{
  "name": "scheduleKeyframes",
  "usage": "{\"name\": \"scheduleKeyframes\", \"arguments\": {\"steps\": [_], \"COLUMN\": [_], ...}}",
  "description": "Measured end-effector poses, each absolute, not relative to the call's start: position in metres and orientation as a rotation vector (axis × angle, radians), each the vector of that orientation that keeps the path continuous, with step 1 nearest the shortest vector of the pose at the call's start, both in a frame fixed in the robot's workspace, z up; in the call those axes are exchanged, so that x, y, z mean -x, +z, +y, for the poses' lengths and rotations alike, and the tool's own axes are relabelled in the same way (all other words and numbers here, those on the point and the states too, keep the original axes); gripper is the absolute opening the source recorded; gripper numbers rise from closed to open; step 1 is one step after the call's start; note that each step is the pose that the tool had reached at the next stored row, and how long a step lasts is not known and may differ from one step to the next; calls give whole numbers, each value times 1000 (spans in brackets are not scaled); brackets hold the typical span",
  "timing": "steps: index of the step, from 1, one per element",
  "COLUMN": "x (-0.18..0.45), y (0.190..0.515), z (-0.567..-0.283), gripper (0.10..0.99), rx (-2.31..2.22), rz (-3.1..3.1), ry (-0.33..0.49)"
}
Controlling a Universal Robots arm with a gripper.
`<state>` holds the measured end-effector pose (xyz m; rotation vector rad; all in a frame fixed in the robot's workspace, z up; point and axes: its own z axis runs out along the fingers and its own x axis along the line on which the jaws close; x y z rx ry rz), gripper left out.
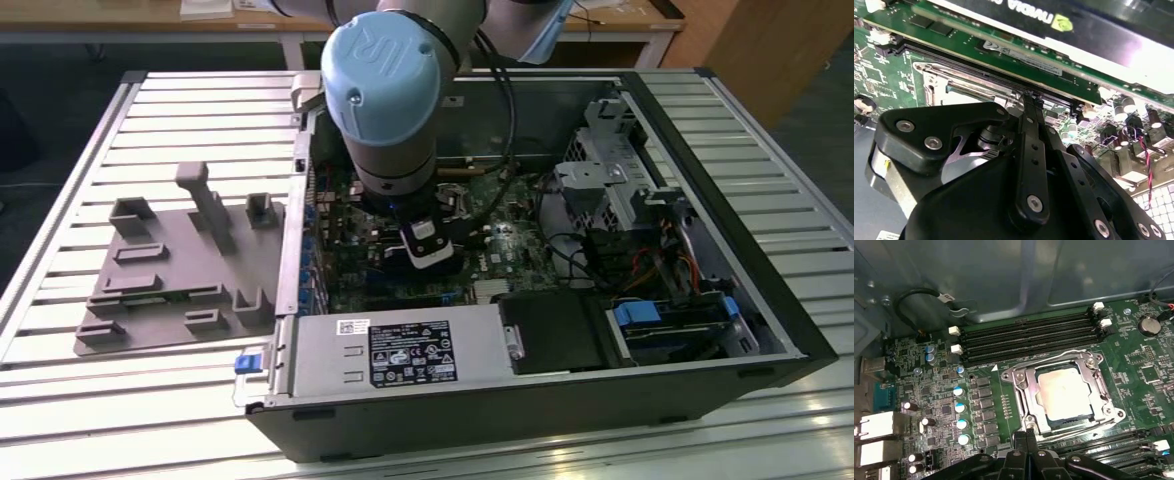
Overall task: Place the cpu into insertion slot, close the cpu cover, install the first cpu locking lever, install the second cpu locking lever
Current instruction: 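Install the second cpu locking lever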
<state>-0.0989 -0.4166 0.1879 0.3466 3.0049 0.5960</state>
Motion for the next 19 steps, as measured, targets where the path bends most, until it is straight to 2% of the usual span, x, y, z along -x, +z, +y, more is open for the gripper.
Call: {"name": "scheduleKeyframes", "arguments": {"steps": [19], "x": [105], "y": [184], "z": [-410], "gripper": [106], "rx": [-347], "rz": [3005], "ry": [596]}}
